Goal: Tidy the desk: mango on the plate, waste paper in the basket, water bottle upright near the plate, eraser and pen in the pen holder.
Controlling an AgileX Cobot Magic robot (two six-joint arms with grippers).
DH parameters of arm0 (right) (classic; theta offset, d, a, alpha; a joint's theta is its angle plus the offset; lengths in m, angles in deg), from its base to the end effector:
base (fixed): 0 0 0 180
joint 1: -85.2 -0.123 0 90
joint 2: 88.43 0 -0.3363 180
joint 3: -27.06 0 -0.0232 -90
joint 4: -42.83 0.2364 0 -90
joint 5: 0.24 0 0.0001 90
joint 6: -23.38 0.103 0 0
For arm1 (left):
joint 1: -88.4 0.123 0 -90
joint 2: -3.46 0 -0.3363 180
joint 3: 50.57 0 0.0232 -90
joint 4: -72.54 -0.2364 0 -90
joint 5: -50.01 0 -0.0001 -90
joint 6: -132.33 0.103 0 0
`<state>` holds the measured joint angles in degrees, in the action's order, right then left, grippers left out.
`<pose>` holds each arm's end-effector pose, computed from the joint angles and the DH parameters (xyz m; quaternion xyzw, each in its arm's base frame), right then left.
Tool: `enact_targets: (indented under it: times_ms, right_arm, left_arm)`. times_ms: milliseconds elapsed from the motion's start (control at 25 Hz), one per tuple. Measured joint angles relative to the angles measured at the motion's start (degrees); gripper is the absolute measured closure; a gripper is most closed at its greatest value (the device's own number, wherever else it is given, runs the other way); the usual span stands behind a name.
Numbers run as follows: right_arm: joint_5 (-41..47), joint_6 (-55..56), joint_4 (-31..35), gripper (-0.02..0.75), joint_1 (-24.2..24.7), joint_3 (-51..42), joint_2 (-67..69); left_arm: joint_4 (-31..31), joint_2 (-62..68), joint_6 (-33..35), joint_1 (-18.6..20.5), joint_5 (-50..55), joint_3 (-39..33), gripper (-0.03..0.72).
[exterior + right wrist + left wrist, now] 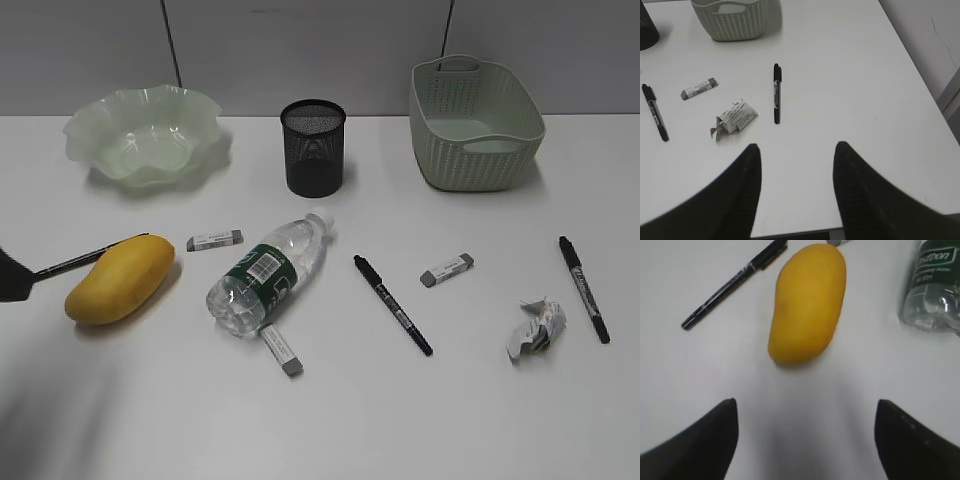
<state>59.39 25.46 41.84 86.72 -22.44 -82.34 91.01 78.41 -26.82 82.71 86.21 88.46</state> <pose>-0.0594 0.0000 0.2674 0.0268 0.8440 -0.0060 0.5357 0.1821 -0.0375 0.2770 0.1198 0.9560 -0.0907 0.2520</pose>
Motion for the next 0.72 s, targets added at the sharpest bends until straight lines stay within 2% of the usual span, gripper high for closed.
enact_targets:
  times_ms: [120, 280, 720]
  right_arm:
    - [0.0, 0.0, 0.0, 0.356, 0.0, 0.0, 0.0]
    - [0.0, 0.0, 0.0, 0.356, 0.0, 0.0, 0.0]
    - [0.0, 0.0, 0.0, 0.356, 0.0, 0.0, 0.0]
  left_arm:
    - [-0.3, 7.4, 2.5, -3.0, -1.7, 3.5, 0.018]
    - [-3.6, 17.3, 3.4, -5.7, -2.2, 9.2, 0.010]
    - [-5.1, 35.8, 3.6, -6.3, -1.8, 21.2, 0.010]
